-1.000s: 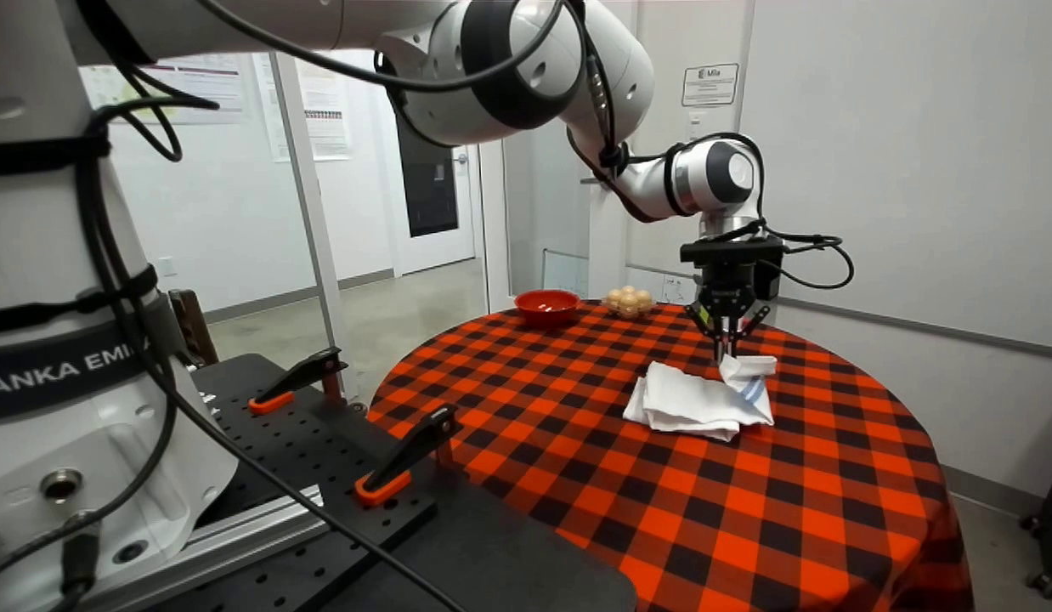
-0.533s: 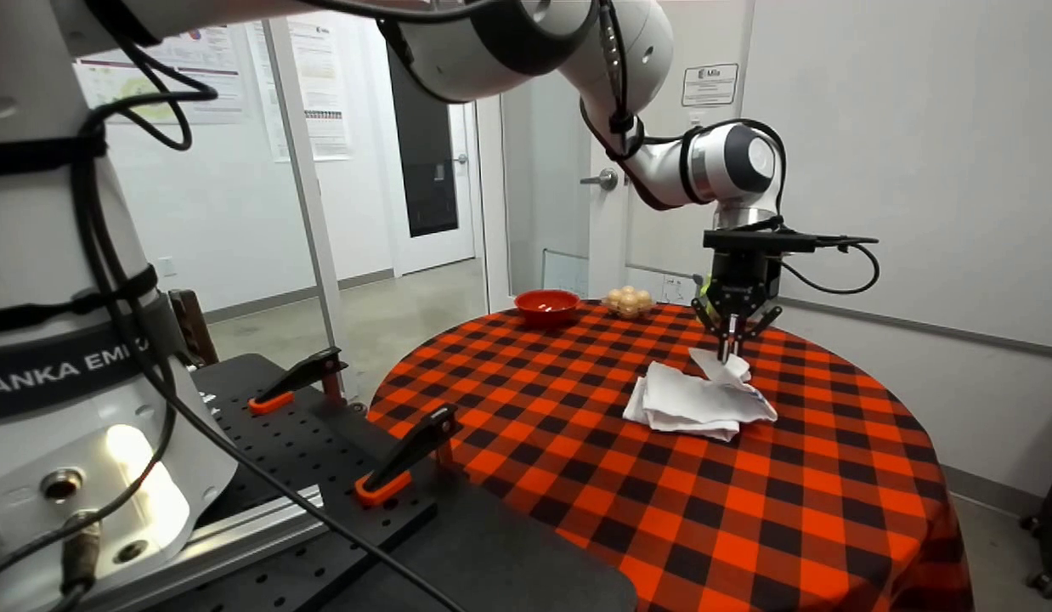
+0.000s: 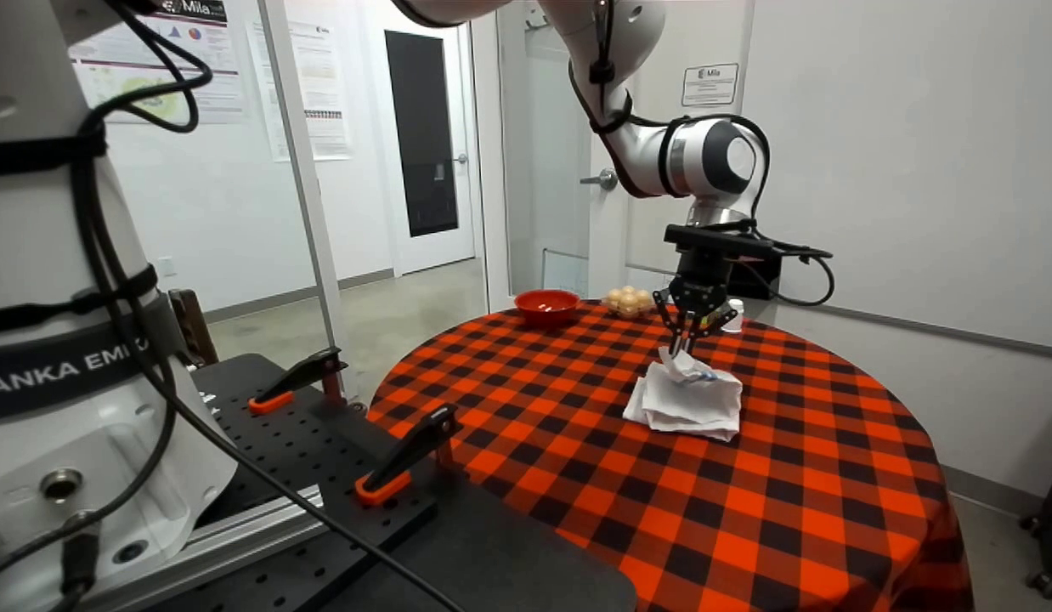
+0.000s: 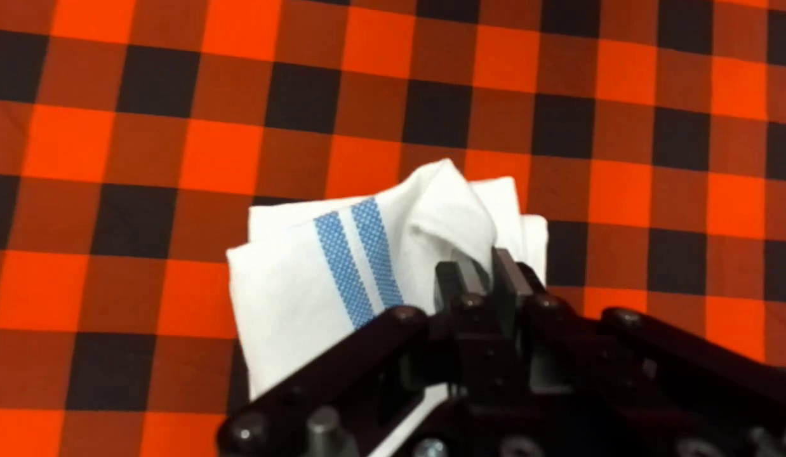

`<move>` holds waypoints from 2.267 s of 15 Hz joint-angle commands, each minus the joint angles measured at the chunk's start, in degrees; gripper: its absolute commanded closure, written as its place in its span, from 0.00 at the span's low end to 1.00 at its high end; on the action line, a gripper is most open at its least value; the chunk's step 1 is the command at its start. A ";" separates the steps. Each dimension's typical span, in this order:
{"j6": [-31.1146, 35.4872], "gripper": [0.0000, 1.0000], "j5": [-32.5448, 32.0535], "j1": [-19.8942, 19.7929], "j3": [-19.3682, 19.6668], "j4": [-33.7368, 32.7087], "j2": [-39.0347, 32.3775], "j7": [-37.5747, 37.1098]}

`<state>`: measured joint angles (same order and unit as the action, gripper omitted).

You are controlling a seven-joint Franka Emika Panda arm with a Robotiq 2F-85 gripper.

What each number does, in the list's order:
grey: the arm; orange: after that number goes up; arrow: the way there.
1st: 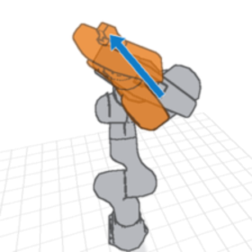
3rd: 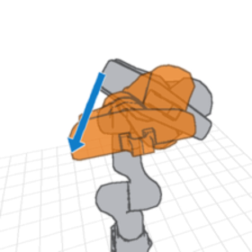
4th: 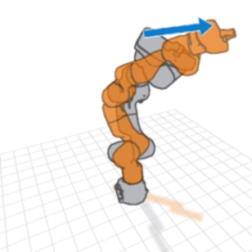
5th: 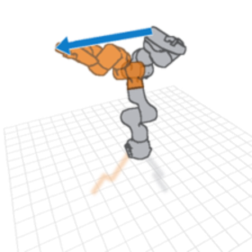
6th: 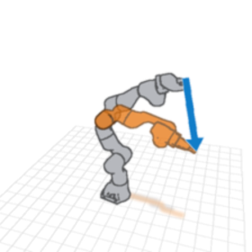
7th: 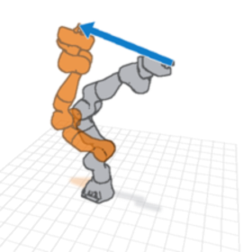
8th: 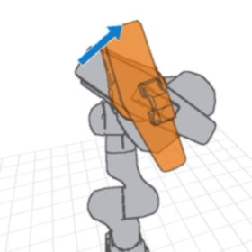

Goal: Fold the cloth

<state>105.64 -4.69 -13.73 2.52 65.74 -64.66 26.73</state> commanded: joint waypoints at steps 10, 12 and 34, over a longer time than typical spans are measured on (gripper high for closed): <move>16.17 0.18 7.56 -0.65 -1.46 25.13 12.02 -10.65; 18.07 0.03 8.05 -1.30 -1.54 28.27 14.19 -10.40; 20.39 0.00 21.43 -1.67 -3.18 17.02 8.89 -18.59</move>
<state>125.99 17.76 -17.18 -1.70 89.17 -50.52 11.45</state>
